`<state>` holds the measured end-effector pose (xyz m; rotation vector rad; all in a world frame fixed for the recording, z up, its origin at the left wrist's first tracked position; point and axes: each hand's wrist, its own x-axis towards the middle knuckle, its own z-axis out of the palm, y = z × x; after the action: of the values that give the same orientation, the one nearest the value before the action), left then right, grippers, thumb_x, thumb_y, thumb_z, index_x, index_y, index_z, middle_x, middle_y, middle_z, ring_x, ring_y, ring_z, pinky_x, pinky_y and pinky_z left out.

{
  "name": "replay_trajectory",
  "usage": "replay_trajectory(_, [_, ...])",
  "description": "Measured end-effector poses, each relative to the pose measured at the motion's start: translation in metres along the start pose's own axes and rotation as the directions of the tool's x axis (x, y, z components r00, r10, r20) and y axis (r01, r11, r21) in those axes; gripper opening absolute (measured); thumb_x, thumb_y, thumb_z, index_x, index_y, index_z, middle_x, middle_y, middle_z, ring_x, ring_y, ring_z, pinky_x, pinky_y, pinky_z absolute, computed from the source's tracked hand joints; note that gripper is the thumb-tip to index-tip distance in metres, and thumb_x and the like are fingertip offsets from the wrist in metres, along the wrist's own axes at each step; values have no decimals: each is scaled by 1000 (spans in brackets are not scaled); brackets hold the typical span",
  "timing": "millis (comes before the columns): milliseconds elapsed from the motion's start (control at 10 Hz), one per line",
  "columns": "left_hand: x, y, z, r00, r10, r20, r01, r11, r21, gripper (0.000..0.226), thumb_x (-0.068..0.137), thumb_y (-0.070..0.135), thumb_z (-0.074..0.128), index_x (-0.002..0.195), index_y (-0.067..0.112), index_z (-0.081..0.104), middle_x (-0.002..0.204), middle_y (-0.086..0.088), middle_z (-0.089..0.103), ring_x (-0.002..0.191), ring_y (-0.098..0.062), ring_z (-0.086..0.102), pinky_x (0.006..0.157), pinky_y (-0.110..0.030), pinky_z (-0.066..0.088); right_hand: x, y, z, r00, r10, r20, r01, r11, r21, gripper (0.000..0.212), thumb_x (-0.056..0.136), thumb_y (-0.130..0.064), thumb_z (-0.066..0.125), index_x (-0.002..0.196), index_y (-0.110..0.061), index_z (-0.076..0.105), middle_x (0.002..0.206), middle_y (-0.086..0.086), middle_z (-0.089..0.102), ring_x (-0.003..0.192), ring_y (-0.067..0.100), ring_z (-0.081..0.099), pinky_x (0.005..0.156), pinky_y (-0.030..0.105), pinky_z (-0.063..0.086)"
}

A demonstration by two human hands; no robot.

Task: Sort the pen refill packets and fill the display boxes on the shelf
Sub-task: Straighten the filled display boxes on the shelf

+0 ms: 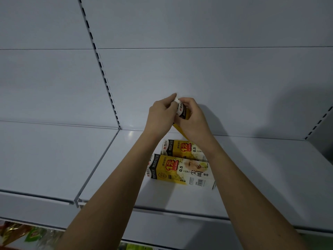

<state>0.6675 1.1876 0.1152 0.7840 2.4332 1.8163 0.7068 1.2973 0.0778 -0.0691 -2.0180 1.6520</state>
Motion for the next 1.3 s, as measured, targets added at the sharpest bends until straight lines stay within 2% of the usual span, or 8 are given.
replay_trajectory(200, [-3, -7, 17, 996, -58, 73, 51, 994, 99, 38, 105, 31, 32, 117, 6, 58, 110, -11, 67, 102, -22, 61, 86, -38, 48, 1, 12, 5, 993, -102, -50, 70, 895, -440, 33, 87, -12, 65, 118, -17, 55, 98, -3, 60, 91, 16, 58, 82, 35, 50])
replay_trajectory(400, [0, -30, 18, 919, -256, 300, 232, 966, 113, 53, 105, 34, 30, 152, 8, 24, 145, -11, 48, 133, -25, 47, 106, -36, 40, 2, 19, 12, 998, 15, 53, 8, 913, -408, 29, 86, -4, 63, 115, -8, 58, 108, 10, 58, 100, 20, 53, 80, 29, 46])
replay_trajectory(500, [3, -55, 15, 904, -326, 279, 279, 940, 194, 40, 101, 9, 33, 140, 3, 38, 128, -20, 58, 117, -34, 58, 88, -41, 53, -6, 22, 7, 969, 124, 213, -5, 875, -485, 63, 82, 8, 62, 137, -17, 46, 137, 1, 44, 122, 11, 44, 85, 15, 42])
replay_trajectory(600, [1, -66, 11, 903, -358, 240, 312, 927, 208, 54, 100, 7, 38, 153, 6, 28, 138, -24, 53, 106, -33, 64, 62, -26, 51, -17, 25, -4, 961, 128, 245, 3, 882, -472, 45, 88, -8, 67, 131, -20, 57, 133, -6, 44, 125, 9, 42, 88, 10, 36])
replay_trajectory(800, [-33, -73, -27, 922, -307, 235, 285, 951, 122, 57, 103, 50, 38, 152, 21, 36, 155, 1, 40, 141, -19, 38, 118, -42, 26, -39, 27, -50, 923, 236, -305, -386, 556, -736, 37, 96, -36, 52, 130, -22, 54, 139, 5, 45, 134, 29, 35, 111, 54, 30])
replay_trajectory(1000, [-51, -70, 10, 914, -371, 165, 396, 904, -163, 43, 101, 53, 33, 105, 25, 65, 106, -4, 73, 99, -21, 70, 98, -49, 50, -56, 32, -58, 842, 489, -229, -540, 755, -371, 58, 99, -42, 47, 150, -20, 31, 144, -1, 43, 132, 24, 45, 102, 37, 41])
replay_trajectory(1100, [-41, -68, 14, 880, -459, 122, 475, 837, -271, 43, 102, 52, 33, 101, 24, 65, 102, -7, 74, 95, -25, 72, 96, -49, 52, -59, 21, -73, 828, 525, -198, -561, 787, -258, 42, 99, -45, 47, 135, -23, 48, 111, -10, 62, 101, 15, 64, 75, 29, 47])
replay_trajectory(1300, [-43, -85, 17, 873, -446, 198, 485, 831, -271, 53, 97, 63, 38, 128, 21, 47, 117, -5, 66, 101, -21, 69, 91, -43, 53, -90, 28, -64, 837, 511, -195, -537, 835, -117, 24, 96, -49, 49, 118, -41, 56, 108, -13, 68, 88, 13, 72, 76, 40, 60])
